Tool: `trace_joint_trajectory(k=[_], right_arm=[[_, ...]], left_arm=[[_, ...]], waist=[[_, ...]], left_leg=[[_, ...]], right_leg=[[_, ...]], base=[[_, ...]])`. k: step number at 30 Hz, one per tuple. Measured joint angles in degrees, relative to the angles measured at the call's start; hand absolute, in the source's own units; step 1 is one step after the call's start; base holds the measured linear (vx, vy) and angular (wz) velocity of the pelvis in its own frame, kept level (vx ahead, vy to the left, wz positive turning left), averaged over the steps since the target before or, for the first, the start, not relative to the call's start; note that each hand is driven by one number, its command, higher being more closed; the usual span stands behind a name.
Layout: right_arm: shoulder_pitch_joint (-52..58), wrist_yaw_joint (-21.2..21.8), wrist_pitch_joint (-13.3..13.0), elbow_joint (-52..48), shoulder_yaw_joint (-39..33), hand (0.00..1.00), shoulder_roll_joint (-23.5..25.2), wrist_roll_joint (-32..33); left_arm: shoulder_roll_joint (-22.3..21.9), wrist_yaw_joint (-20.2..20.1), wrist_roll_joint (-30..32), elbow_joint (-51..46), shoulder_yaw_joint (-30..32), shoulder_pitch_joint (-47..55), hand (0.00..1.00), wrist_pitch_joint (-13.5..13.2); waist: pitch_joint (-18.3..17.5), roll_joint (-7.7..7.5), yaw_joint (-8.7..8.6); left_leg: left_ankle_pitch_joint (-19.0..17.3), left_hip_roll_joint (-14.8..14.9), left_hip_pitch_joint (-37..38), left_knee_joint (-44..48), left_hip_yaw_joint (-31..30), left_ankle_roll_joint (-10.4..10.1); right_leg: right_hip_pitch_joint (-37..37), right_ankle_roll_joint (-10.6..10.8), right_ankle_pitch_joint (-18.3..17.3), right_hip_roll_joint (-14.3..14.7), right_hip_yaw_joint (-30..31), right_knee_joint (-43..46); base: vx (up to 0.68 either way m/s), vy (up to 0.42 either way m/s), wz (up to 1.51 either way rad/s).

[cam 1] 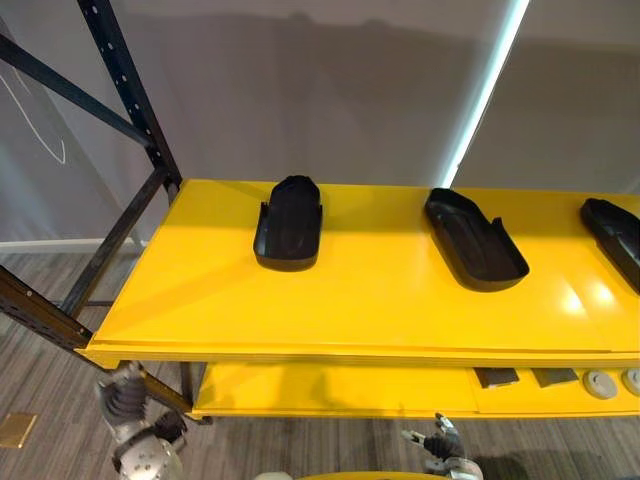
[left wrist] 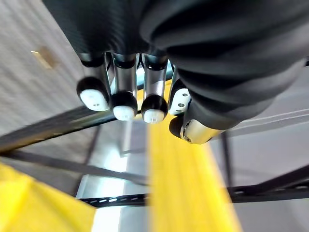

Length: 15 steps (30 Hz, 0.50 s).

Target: Walk over and take plastic housings, then place them on the shelf

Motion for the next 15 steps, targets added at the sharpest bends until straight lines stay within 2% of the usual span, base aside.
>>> trace_joint_trajectory(k=[3, 6, 11, 15], right_arm=[[0.20, 0.12, 0.03, -0.35, -0.06, 0.00, 0.00, 0.01], [0.56, 0.45, 0.00, -0.39, -0.18, 0.00, 0.06, 0.06], [1.00, 0.45, -0.02, -0.17, -0.79, 0.00, -0.01, 0.19], [0.84, 0.44, -0.02, 1.78, -1.51, 0.00, -0.03, 0.83]], left_arm=[[-0.25, -2.18, 0.25, 8.61, -0.47, -0.58, 0.00, 1.74], [-0.45, -3.19, 1.88, 13.98, -0.85, -1.57, 0.00, 1.84], [-0.57, -4.00, 5.58, 22.31, -3.51, -4.12, 0.00, 1.84], [-0.89, -4.39, 5.90, 26.78, -5.48, -5.29, 0.00, 1.86]], waist=[[-0.14, -0.21, 0.00], [-0.36, -0.42, 0.05], [-1.03, 0.98, 0.01], [-1.28, 1.26, -0.21]], left_leg=[[-0.25, -0.36, -0.06, 0.20, 0.05, 0.17], [-0.30, -0.68, 0.20, 0.18, 0.11, 0.26], [-0.11, -0.87, 0.39, -0.24, 0.61, 0.36], [1.81, -1.32, 1.47, -3.41, 0.72, 0.27]], right_leg=[[0.00, 0.28, -0.18, -0.43, -0.07, 0.03], [-0.38, 0.52, -0.67, -0.74, -0.15, 1.30], [-0.88, 0.46, -0.85, -0.87, 0.08, 1.58], [-1.73, 0.44, -0.87, -0.89, 0.28, 1.61]], base=[[0.03, 0.033, 0.00], [0.01, 0.013, 0.01], [-0.03, 0.003, -0.06], [-0.03, -0.015, -0.03]])
